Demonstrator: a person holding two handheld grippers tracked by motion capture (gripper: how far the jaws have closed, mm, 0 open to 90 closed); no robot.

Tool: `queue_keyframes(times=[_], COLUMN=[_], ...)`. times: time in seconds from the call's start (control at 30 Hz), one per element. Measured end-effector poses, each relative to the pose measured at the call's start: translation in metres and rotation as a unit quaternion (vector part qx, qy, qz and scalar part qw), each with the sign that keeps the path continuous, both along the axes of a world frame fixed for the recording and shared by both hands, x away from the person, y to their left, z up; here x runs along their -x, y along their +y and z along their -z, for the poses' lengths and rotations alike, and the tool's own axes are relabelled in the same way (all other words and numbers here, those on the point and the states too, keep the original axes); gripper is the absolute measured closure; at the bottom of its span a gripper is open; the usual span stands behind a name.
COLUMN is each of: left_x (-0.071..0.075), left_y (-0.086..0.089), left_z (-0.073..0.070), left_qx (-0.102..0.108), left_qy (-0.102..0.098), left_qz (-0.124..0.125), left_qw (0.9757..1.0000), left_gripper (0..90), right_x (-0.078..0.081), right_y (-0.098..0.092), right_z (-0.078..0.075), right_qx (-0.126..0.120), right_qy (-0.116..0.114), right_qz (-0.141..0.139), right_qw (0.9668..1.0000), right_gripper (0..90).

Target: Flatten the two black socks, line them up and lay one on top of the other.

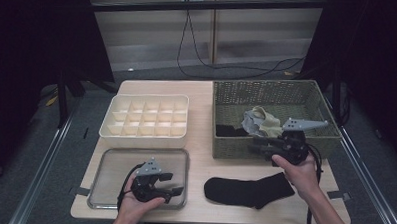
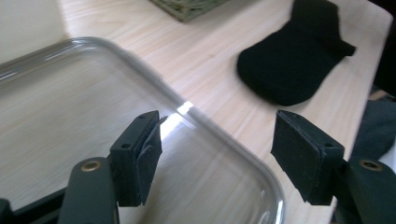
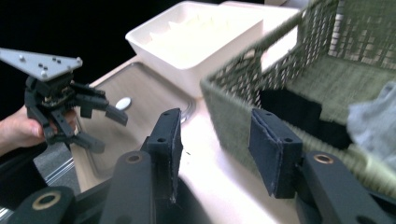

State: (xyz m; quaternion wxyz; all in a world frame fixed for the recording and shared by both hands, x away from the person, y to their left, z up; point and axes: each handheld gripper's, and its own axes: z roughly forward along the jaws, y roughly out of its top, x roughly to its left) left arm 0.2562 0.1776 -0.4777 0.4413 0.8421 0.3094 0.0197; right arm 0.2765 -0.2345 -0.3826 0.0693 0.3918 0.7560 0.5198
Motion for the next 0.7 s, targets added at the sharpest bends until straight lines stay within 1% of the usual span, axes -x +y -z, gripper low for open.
queue_keyframes(times=[0.1, 0.17, 0.23, 0.27, 0.37, 0.43, 0.6, 0.63, 0.7], left_x=[0.001, 0.001, 0.001, 0.001, 0.000, 0.000, 0.000, 0.001, 0.002], left_y=[0.000, -0.003, -0.005, -0.006, -0.007, -0.008, -0.009, -0.011, -0.013], left_z=[0.000, 0.000, 0.001, 0.001, 0.002, 0.002, 0.002, 0.003, 0.003], left_qx=[0.002, -0.003, -0.005, -0.010, -0.009, -0.007, -0.010, -0.013, -0.012], left_qy=[0.000, 0.002, 0.005, 0.007, 0.011, 0.013, 0.015, 0.017, 0.016], left_qz=[-0.006, 0.001, 0.007, 0.009, 0.010, 0.008, 0.012, 0.016, 0.021], left_qw=[1.0000, 1.0000, 0.9999, 0.9999, 0.9999, 0.9999, 0.9998, 0.9996, 0.9996], left_gripper=[29.4, 27.7, 26.0, 25.6, 24.1, 23.0, 21.9, 21.9, 21.9], right_x=[-0.010, -0.018, -0.026, -0.030, -0.044, -0.053, -0.079, -0.082, -0.093], right_y=[0.001, 0.003, 0.006, 0.007, 0.010, 0.010, 0.015, 0.015, 0.016], right_z=[-0.008, -0.012, -0.014, -0.014, -0.014, -0.014, -0.013, -0.012, -0.009], right_qx=[0.001, 0.008, 0.017, 0.021, 0.027, 0.031, 0.063, 0.066, 0.073], right_qy=[-0.001, -0.001, 0.005, 0.008, 0.017, 0.022, 0.036, 0.036, 0.045], right_qz=[-0.003, -0.007, -0.012, -0.015, -0.016, -0.019, -0.031, -0.034, -0.037], right_qw=[1.0000, 0.9999, 0.9998, 0.9996, 0.9994, 0.9991, 0.9969, 0.9966, 0.9956], right_gripper=[55.4, 54.9, 53.8, 53.3, 50.2, 50.3, 52.5, 53.2, 52.9])
